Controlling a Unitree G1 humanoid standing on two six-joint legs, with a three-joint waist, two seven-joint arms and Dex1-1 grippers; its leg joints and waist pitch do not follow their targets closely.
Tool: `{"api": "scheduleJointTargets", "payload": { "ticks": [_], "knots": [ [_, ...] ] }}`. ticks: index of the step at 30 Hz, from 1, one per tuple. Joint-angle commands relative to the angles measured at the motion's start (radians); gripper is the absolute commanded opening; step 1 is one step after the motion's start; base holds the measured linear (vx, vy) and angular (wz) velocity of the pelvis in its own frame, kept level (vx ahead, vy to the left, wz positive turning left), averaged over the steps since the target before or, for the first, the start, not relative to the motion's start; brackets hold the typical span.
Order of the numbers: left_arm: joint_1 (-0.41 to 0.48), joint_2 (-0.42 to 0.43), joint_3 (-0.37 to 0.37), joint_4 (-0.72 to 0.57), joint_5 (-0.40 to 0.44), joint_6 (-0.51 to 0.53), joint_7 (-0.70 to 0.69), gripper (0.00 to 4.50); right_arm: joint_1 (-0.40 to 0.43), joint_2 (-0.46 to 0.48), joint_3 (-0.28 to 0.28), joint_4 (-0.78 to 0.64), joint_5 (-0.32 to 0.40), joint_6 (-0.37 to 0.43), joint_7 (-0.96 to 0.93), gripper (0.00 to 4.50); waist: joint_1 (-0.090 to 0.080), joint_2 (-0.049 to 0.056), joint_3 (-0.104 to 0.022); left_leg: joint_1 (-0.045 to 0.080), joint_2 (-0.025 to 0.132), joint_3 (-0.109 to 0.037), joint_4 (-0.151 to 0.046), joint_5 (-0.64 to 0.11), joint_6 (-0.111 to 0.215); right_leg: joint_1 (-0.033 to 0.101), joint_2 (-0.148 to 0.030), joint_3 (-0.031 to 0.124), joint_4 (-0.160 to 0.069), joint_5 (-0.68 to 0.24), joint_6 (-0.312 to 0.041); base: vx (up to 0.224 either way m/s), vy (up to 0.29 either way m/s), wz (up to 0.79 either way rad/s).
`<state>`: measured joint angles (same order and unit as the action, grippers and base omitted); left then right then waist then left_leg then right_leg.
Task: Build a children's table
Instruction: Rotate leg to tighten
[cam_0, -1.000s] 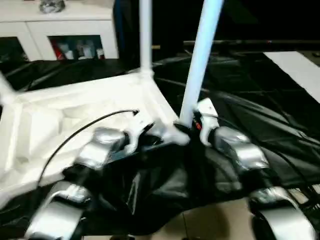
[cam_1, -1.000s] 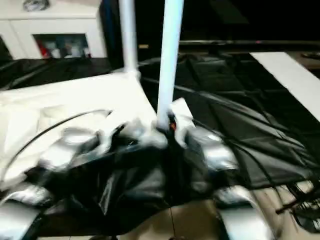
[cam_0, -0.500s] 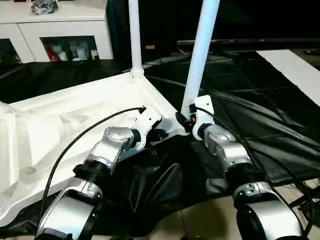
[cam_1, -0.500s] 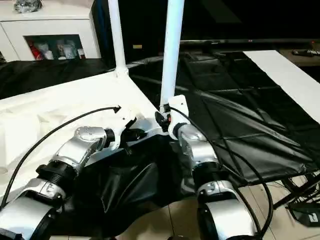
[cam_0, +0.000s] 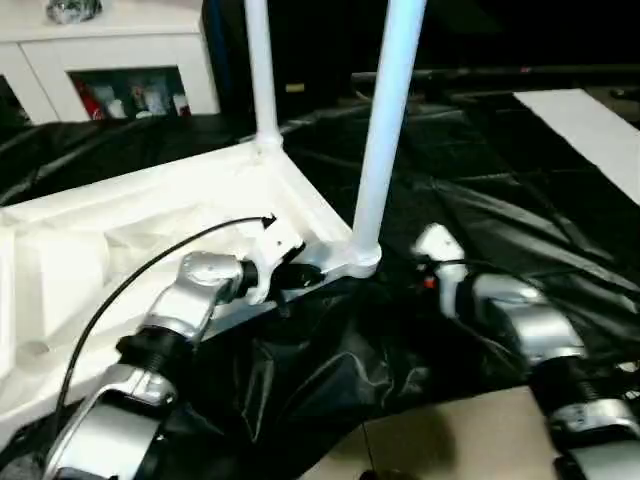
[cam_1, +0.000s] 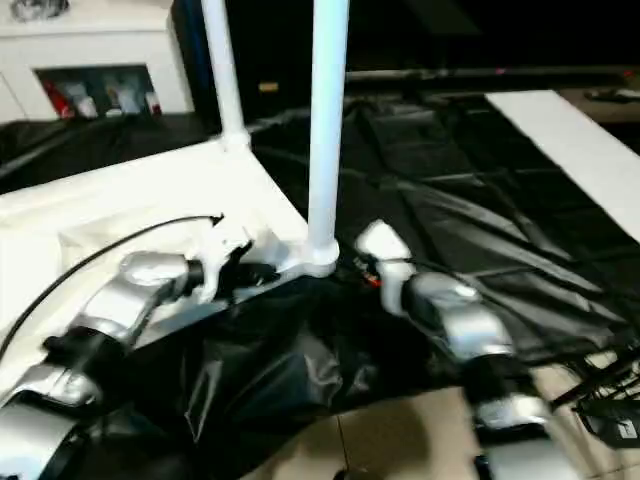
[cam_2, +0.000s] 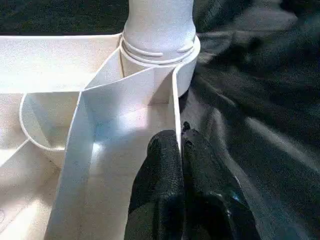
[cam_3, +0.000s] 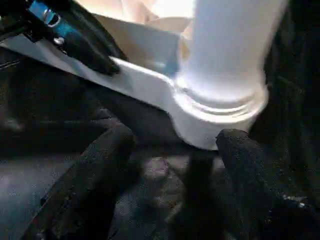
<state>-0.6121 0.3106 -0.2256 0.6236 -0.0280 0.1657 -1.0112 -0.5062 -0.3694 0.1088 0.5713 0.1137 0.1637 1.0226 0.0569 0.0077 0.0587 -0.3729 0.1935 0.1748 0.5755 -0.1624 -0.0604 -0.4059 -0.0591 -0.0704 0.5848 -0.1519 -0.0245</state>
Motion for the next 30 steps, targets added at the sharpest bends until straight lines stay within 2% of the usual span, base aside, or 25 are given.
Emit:
{"api": "scheduleJointTargets", "payload": {
  "ticks": [1,3,4,5,8,9,14,18,19,21,23,24,25,26,27,30],
  "knots": [
    [0.017,0.017,-0.027,-0.062,-0.023,-0.016,-0.097,0.0,-0.007,-0.018,-0.011,-0.039,0.02,0.002,0.03,3.15,0.008,-0.002,-0.076,0.007,0.039,-0.006,-0.052,-0.179,0.084,0.058,-0.076,0.042,-0.06,-0.203,-0.227,0.0,0.0,0.0],
    [0.028,0.028,-0.031,-0.082,-0.025,-0.013,-0.115,0.0,-0.014,-0.021,-0.026,-0.038,0.039,0.026,0.042,3.15,0.01,0.0,-0.075,0.011,0.04,-0.004,-0.053,-0.198,0.079,0.055,-0.076,0.042,-0.061,-0.222,-0.231,0.0,0.0,0.0],
    [0.031,0.033,-0.033,-0.088,-0.025,-0.014,-0.121,0.0,-0.018,-0.023,-0.034,-0.039,0.053,0.045,0.056,3.34,0.013,0.002,-0.073,0.017,0.041,-0.003,-0.053,-0.218,0.073,0.052,-0.076,0.043,-0.066,-0.246,-0.229,0.0,0.0,0.0],
    [0.033,0.037,-0.034,-0.092,-0.025,-0.013,-0.127,0.0,-0.02,-0.025,-0.038,-0.044,0.065,0.066,0.071,3.52,0.017,0.001,-0.072,0.017,0.041,-0.003,-0.054,-0.229,0.068,0.051,-0.076,0.043,-0.067,-0.264,-0.225,0.0,0.0,0.0],
    [0.038,0.046,-0.036,-0.101,-0.027,-0.014,-0.138,0.0,-0.013,-0.035,-0.028,-0.072,0.08,0.089,0.109,3.55,0.024,0.001,-0.07,0.016,0.041,-0.004,-0.056,-0.243,0.056,0.052,-0.077,0.042,-0.07,-0.302,-0.207,0.0,0.0,0.0],
    [0.038,0.047,-0.036,-0.102,-0.029,-0.015,-0.14,0.0,-0.01,-0.034,-0.019,-0.082,0.073,0.075,0.107,3.86,0.029,0.002,-0.071,0.018,0.041,-0.005,-0.057,-0.247,0.049,0.051,-0.079,0.043,-0.071,-0.322,-0.191,0.0,0.0,0.0],
    [0.042,0.051,-0.036,-0.116,-0.032,-0.007,-0.15,0.0,-0.016,-0.026,0.003,-0.069,0.039,0.028,0.076,4.17,0.028,0.0,-0.072,0.017,0.037,-0.005,-0.057,-0.236,0.038,0.051,-0.078,0.044,-0.073,-0.322,-0.184,0.0,0.0,0.0],
    [0.044,0.052,-0.038,-0.124,-0.033,-0.002,-0.158,0.0,-0.034,-0.002,0.012,-0.044,0.026,0.018,0.054,4.17,0.027,0.003,-0.074,0.016,0.038,-0.006,-0.056,-0.229,0.039,0.052,-0.077,0.044,-0.068,-0.288,-0.194,0.0,0.0,0.0],
    [0.046,0.053,-0.038,-0.125,-0.031,-0.001,-0.155,0.0,-0.047,0.01,0.026,-0.017,-0.001,-0.012,0.023,4.17,0.028,0.003,-0.074,0.016,0.038,-0.006,-0.056,-0.227,0.039,0.051,-0.078,0.043,-0.067,-0.284,-0.196,0.0,0.0,0.0],
    [0.047,0.053,-0.038,-0.126,-0.029,-0.001,-0.151,0.0,-0.055,0.016,0.035,0.003,-0.017,-0.031,0.005,4.17,0.026,-0.001,-0.074,0.017,0.038,-0.006,-0.056,-0.228,0.033,0.05,-0.079,0.043,-0.067,-0.289,-0.2,0.0,0.0,0.0],
    [0.053,0.057,-0.038,-0.135,-0.032,0.007,-0.158,0.0,-0.056,0.022,0.033,0.003,-0.011,-0.032,0.006,4.17,0.028,0.002,-0.073,0.019,0.039,-0.006,-0.057,-0.227,0.035,0.051,-0.078,0.045,-0.066,-0.282,-0.199,0.0,0.0,0.0],
    [0.054,0.057,-0.037,-0.137,-0.033,0.008,-0.158,0.0,-0.058,0.025,0.031,0.004,-0.008,-0.033,0.003,4.17,0.028,-0.003,-0.074,0.017,0.039,-0.005,-0.057,-0.223,0.038,0.052,-0.077,0.045,-0.065,-0.274,-0.198,0.0,0.0,0.0],
    [0.055,0.056,-0.035,-0.138,-0.033,0.009,-0.154,0.0,-0.059,0.028,0.029,0.006,-0.006,-0.036,0.0,4.02,0.029,0.0,-0.074,0.017,0.039,-0.006,-0.056,-0.218,0.039,0.052,-0.078,0.045,-0.063,-0.265,-0.201,0.0,0.0,0.0],
    [0.056,0.056,-0.034,-0.138,-0.031,0.008,-0.151,0.0,-0.061,0.031,0.028,0.011,-0.007,-0.04,-0.004,4.02,0.029,0.0,-0.074,0.016,0.039,-0.005,-0.056,-0.218,0.04,0.053,-0.077,0.045,-0.063,-0.264,-0.201,0.0,0.0,0.0],
    [0.059,0.057,-0.036,-0.139,-0.028,0.006,-0.15,0.0,-0.066,0.036,0.027,0.022,-0.008,-0.047,-0.009,3.82,0.028,-0.001,-0.074,0.017,0.038,-0.005,-0.056,-0.22,0.04,0.053,-0.079,0.045,-0.064,-0.269,-0.201,0.0,0.0,0.0],
    [0.061,0.059,-0.037,-0.14,-0.027,0.006,-0.152,0.0,-0.069,0.041,0.03,0.035,-0.011,-0.052,-0.01,3.75,0.028,0.0,-0.074,0.016,0.038,-0.005,-0.056,-0.22,0.038,0.053,-0.079,0.045,-0.064,-0.276,-0.198,0.0,0.0,0.0]
  ]
}}
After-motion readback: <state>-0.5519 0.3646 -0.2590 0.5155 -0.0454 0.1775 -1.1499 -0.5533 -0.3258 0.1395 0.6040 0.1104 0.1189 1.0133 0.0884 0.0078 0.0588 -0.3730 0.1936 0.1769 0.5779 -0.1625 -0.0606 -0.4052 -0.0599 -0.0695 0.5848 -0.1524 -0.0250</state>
